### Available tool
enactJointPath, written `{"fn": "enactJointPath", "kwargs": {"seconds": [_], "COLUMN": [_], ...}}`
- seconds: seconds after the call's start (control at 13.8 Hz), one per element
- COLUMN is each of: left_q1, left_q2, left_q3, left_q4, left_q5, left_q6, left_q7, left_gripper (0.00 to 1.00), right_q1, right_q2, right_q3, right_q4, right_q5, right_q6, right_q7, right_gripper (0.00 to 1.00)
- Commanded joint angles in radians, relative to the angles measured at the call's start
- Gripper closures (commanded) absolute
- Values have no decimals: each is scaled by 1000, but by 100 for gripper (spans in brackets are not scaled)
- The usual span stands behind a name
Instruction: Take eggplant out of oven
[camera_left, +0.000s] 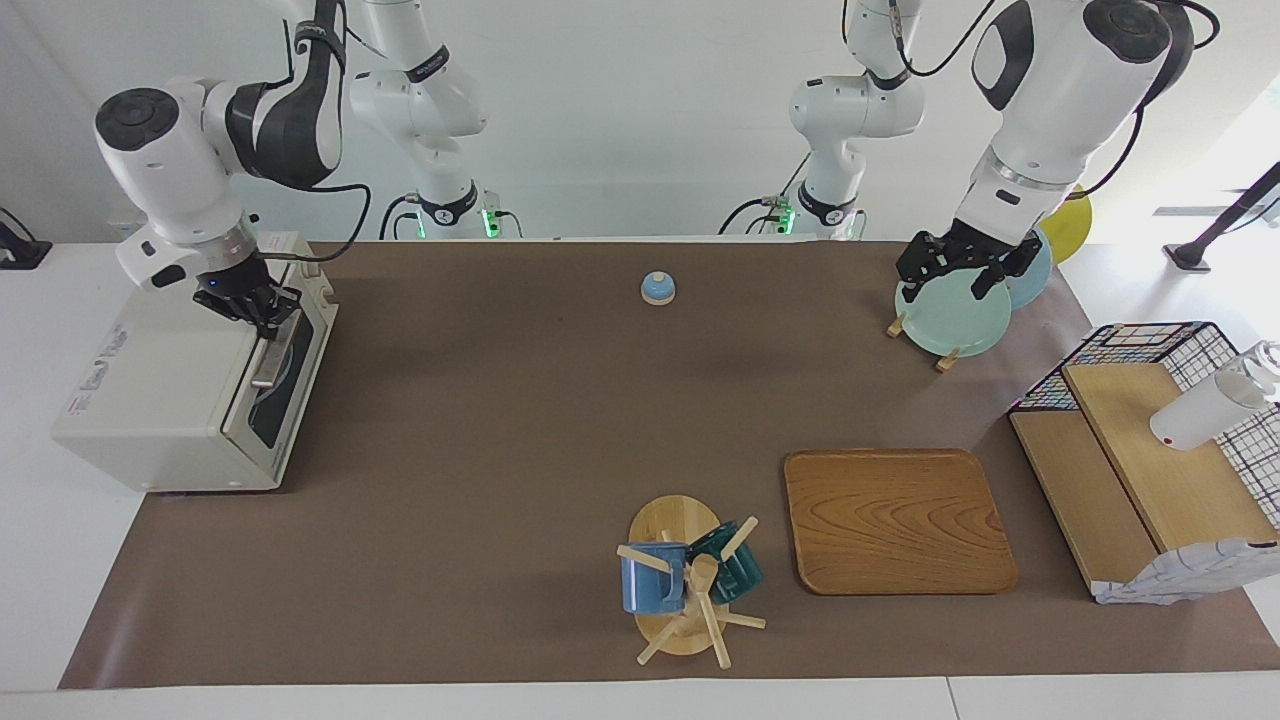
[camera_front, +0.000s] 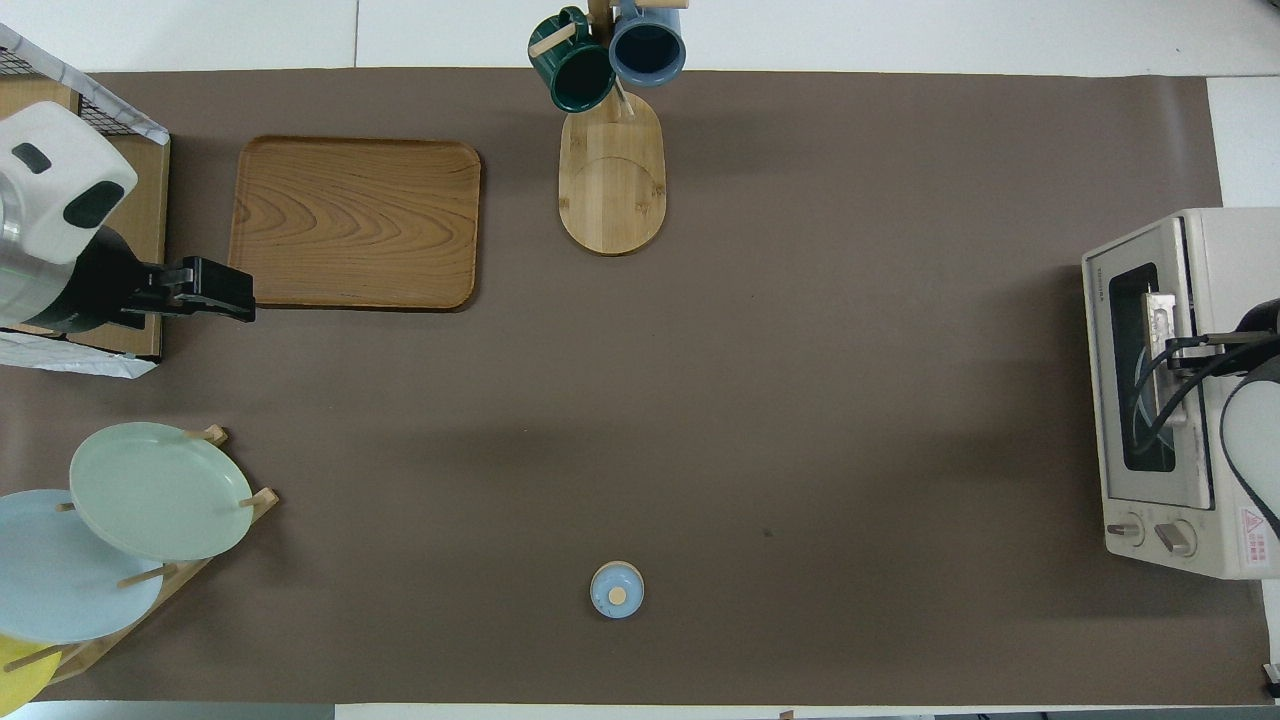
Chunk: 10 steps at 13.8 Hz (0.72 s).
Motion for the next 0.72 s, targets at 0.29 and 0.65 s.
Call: {"fn": "enactJointPath", "kwargs": {"seconds": [0.29, 0.65], "left_q1": [8, 10], "left_q2": [-16, -16], "left_q3": [-4, -4], "left_q4": [-6, -6], "left_q5": [4, 4], "left_q6": [-10, -10], "left_q7": [11, 11], "left_gripper": [0, 0], "right_q1": [59, 75], "right_q2": [31, 73], "right_q3": [7, 7], "right_q4": [-31, -46], "right_q5": [-10, -9], "right_q6": [30, 84], "right_q7": [41, 41], "right_gripper": [100, 100]}}
